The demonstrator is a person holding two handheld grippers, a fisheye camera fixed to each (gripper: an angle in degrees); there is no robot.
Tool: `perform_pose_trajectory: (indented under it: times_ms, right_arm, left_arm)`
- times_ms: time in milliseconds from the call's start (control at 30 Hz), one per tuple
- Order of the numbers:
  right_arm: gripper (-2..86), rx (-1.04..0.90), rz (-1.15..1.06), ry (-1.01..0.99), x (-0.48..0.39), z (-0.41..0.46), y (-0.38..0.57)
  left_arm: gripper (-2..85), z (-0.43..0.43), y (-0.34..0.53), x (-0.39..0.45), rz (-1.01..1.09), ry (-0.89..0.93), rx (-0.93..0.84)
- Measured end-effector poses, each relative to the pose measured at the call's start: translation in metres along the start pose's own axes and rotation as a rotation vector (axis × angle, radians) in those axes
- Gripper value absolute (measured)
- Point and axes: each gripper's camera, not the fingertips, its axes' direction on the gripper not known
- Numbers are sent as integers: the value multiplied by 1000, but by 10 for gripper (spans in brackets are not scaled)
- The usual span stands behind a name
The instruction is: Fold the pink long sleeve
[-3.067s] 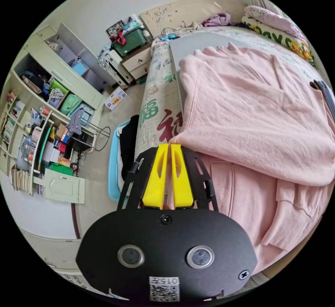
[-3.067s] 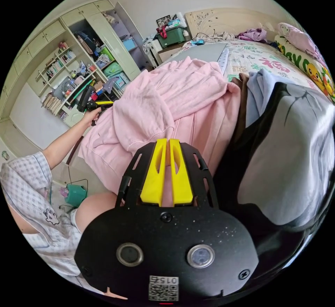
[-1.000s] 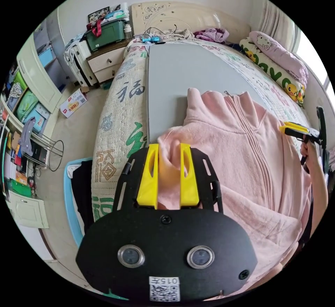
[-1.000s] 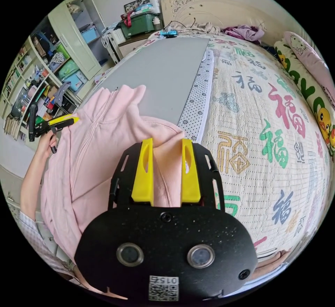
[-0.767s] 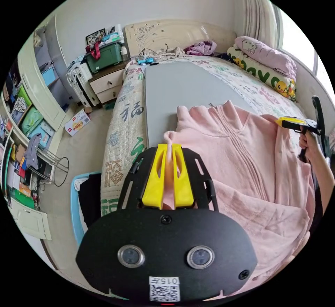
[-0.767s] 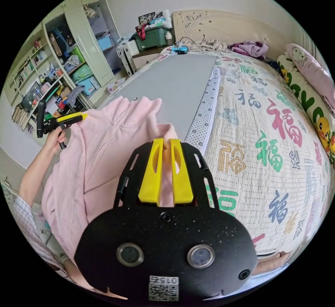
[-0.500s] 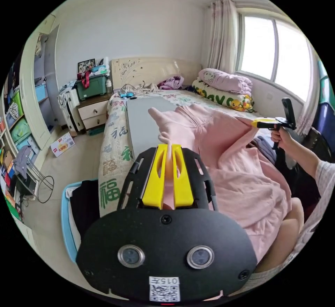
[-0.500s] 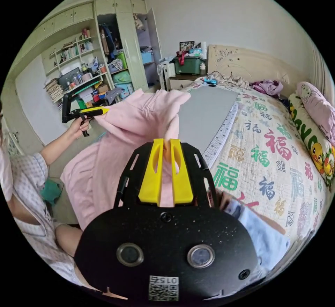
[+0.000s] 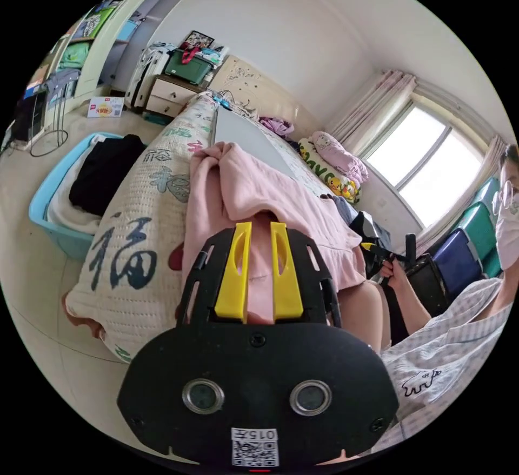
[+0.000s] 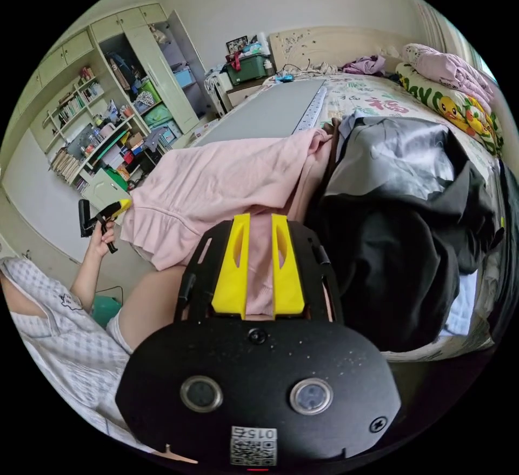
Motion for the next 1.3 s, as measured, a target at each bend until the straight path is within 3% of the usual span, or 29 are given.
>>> perform_pose_trajectory:
  times_ms: [167, 367, 467, 533, 633, 700, 967, 1133, 1300]
  right_arm:
    - [116, -36, 78, -277, -19, -28, -50]
    - [119, -42, 248, -257, -11, -20, -105]
    - [119, 2, 285, -254, -9, -38, -124]
    - [117, 11, 259, -252, -11, -56, -131]
    - [111, 57, 227, -199, -7, -85, -148]
    - [108, 117, 237, -177, 2, -99, -179]
    - [132, 124, 268, -134, 20, -55, -344]
    - [122, 60, 336, -93, 46, -6, -391]
    - [47, 62, 369, -151, 55, 13, -398]
  left_arm:
    - [83, -3, -3, 15, -44, 60, -15]
    - [109, 20, -31, 27, -48, 108, -115]
    - [116, -8, -45, 8, -162, 182, -2]
    - [113, -46, -55, -3, -189, 116, 91]
    - [108, -76, -83, -13, -180, -56, 101]
    - [107, -78, -112, -20, -172, -77, 87]
    - [125, 7, -268, -43, -142, -152, -68]
    - [133, 70, -319, -94, -285, -49, -206]
    - [132, 78, -336, -124, -349, 62, -202]
